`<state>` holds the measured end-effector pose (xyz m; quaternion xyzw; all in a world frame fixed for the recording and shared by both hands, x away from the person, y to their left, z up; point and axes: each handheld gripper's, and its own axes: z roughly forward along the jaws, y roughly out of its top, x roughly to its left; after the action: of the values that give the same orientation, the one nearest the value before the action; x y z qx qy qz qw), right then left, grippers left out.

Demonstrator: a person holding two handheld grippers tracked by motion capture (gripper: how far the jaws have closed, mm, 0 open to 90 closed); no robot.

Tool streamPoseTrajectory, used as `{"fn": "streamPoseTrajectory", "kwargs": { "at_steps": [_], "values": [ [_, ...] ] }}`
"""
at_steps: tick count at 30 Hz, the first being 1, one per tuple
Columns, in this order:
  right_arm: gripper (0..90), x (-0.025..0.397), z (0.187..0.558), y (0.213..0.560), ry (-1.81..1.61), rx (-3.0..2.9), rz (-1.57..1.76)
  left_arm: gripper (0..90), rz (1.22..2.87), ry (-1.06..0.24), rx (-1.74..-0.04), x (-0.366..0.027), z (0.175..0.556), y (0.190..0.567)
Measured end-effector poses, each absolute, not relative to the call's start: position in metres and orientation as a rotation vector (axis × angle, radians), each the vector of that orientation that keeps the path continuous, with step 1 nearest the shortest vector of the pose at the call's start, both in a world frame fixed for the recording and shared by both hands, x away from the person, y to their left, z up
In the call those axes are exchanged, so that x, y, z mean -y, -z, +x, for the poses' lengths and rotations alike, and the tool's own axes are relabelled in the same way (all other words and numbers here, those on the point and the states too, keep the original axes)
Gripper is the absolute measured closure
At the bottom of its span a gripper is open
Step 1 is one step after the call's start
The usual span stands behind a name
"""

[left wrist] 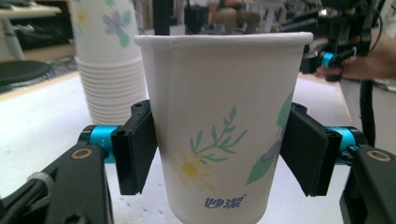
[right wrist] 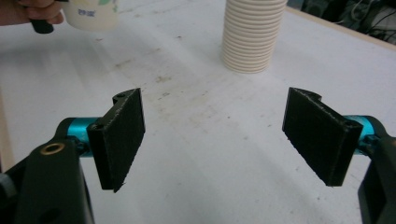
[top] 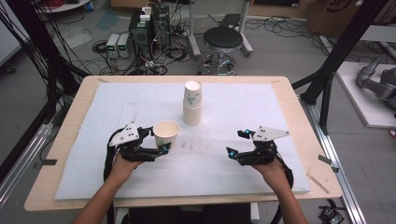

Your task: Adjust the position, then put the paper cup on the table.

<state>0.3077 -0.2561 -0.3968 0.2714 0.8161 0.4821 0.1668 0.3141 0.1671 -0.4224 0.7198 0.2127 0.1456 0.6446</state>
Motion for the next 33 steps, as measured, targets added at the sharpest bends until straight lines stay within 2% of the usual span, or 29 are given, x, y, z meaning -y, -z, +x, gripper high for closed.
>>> {"fn": "streamPoseTrajectory", "kwargs": {
  "at_steps": [11,33],
  "values": [
    [21.5,0.267,0.305,0.394,-1.377,-2.233,0.796,31.5,1.609,-0.427,-0.509,-0.179,0.310,0.425],
    [21.5,0.266,0.304,0.396,-1.365,-2.244,0.795,30.8,1.580,-0.478,-0.579,-0.190,0.319,0.424]
  ]
}}
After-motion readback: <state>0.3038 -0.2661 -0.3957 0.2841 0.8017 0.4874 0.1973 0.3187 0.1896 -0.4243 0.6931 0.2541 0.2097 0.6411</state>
